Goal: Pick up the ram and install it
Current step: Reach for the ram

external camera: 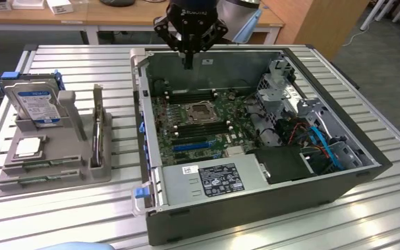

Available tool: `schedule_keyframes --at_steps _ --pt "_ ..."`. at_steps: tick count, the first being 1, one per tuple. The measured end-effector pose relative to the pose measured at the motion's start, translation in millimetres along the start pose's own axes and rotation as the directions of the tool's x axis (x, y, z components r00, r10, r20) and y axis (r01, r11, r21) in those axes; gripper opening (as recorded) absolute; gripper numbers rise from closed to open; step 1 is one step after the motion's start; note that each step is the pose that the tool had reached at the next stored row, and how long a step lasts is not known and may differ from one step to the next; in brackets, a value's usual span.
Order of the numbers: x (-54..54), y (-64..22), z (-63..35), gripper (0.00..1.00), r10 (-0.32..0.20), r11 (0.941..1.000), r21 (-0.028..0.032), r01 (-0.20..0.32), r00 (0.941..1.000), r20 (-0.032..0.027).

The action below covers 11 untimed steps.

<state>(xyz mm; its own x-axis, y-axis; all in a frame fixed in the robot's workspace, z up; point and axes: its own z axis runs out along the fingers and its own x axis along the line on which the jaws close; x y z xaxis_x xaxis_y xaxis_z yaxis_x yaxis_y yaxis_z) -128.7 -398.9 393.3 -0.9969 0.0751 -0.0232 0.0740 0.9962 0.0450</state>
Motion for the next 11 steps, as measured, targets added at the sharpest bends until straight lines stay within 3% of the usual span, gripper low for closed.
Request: schedule_keyframes --at_steps 11 --pt "49.4 -3.6 -0.3 0.10 0.000 1.0000 -0.0001 0.000 1.0000 0.0004"
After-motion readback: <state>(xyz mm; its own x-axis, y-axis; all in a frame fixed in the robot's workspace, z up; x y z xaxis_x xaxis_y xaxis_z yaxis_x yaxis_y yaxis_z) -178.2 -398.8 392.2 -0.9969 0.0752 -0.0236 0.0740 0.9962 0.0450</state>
